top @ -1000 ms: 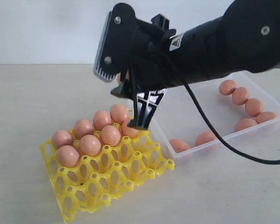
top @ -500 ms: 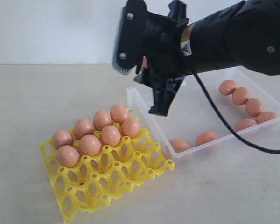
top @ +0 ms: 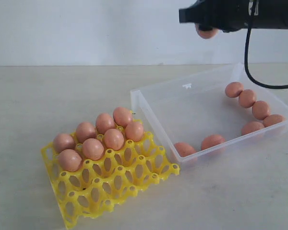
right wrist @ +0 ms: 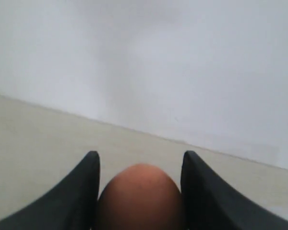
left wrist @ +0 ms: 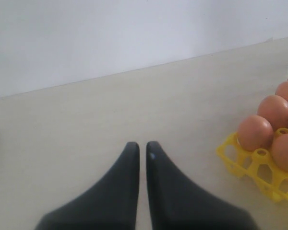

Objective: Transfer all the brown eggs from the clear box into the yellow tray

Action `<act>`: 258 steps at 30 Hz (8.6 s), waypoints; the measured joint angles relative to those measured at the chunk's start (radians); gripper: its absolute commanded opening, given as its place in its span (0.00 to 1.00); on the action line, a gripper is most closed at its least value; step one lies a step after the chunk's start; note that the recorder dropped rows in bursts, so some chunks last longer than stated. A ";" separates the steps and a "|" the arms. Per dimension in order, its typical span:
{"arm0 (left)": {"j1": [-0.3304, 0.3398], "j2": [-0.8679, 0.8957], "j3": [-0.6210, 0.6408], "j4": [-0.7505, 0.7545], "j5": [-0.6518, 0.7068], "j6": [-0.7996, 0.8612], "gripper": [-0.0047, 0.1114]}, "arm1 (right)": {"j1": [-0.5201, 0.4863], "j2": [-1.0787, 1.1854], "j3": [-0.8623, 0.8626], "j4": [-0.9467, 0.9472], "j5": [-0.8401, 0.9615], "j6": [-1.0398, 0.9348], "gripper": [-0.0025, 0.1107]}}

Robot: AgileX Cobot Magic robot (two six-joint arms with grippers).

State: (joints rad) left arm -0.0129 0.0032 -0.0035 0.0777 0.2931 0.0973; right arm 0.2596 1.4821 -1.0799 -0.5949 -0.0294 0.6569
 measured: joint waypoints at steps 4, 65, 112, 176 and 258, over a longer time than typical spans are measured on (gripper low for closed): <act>0.000 0.000 0.000 0.000 0.000 0.000 0.08 | -0.002 0.000 0.000 -0.004 -0.247 0.129 0.02; 0.000 0.000 0.000 0.000 0.000 0.000 0.08 | 0.399 0.573 0.034 -0.330 -0.687 0.026 0.02; 0.000 0.000 0.000 0.000 0.000 0.000 0.08 | 0.399 0.385 0.029 -0.225 -0.439 0.060 0.25; 0.000 0.000 0.000 0.000 0.000 0.000 0.08 | 0.010 0.584 -0.455 0.863 1.131 -1.336 0.62; 0.000 0.000 0.000 0.000 0.000 0.000 0.08 | 0.010 0.606 -0.454 0.874 1.053 -0.836 0.52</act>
State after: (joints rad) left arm -0.0129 0.0032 -0.0035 0.0777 0.2931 0.0973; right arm 0.2700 2.0885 -1.5344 0.2792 1.0235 -0.1790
